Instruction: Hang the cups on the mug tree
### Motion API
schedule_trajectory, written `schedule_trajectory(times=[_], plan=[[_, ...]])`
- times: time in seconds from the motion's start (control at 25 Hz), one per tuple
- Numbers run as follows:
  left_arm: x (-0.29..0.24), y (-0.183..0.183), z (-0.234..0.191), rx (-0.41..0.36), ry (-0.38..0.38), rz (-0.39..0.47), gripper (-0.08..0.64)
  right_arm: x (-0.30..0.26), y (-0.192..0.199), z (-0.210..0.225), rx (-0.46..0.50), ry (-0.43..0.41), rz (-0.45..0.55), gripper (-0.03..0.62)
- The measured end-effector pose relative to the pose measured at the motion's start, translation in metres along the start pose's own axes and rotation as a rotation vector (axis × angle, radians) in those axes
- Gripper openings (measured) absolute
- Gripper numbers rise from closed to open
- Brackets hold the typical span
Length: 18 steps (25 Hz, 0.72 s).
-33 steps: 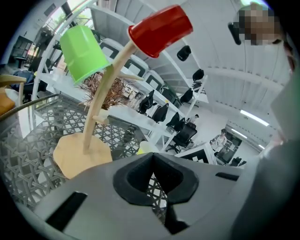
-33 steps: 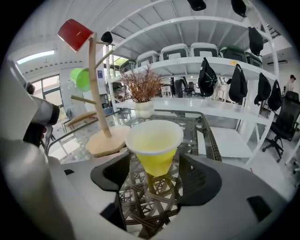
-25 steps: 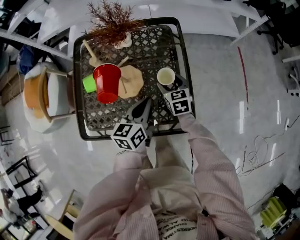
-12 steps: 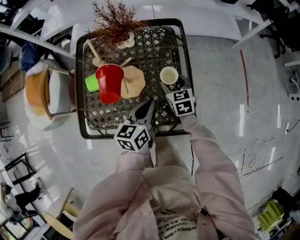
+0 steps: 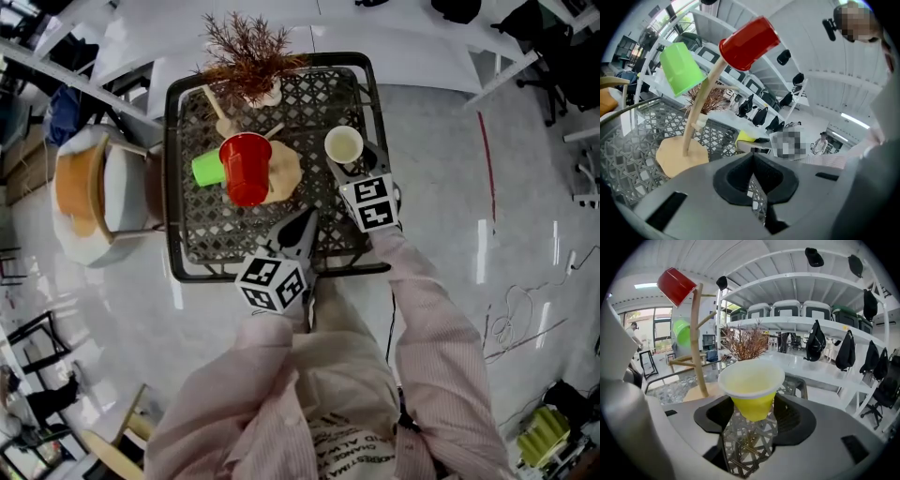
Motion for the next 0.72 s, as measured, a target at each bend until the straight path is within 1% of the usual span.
schedule_trajectory(times=[0.24, 0.52, 0.72], plan=[[0.017, -0.016, 0.005, -0.026, 0.039, 0.012, -0.002, 0.007, -0.047, -0.001, 0.046, 0.029, 0.061, 0.261], [0.031, -0.037, 0.010, -0.050, 0.090, 0.031, -0.002, 0.013, -0.097, -0.004, 0.123, 0.050, 0.119, 0.261], [0.038, -0.053, 0.013, -0.088, 0.113, 0.053, -0.002, 0.016, -0.128, -0.005, 0.184, 0.053, 0.158, 0.261]])
Point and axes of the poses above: the fingertips, and each gripper's own axes: x backward along the fingers, z to its right, y out of its underside, the point moved 1 cm from there along x, backward along the fingers, and after that the axes turned 1 degree about y, right-handed, at the moved point
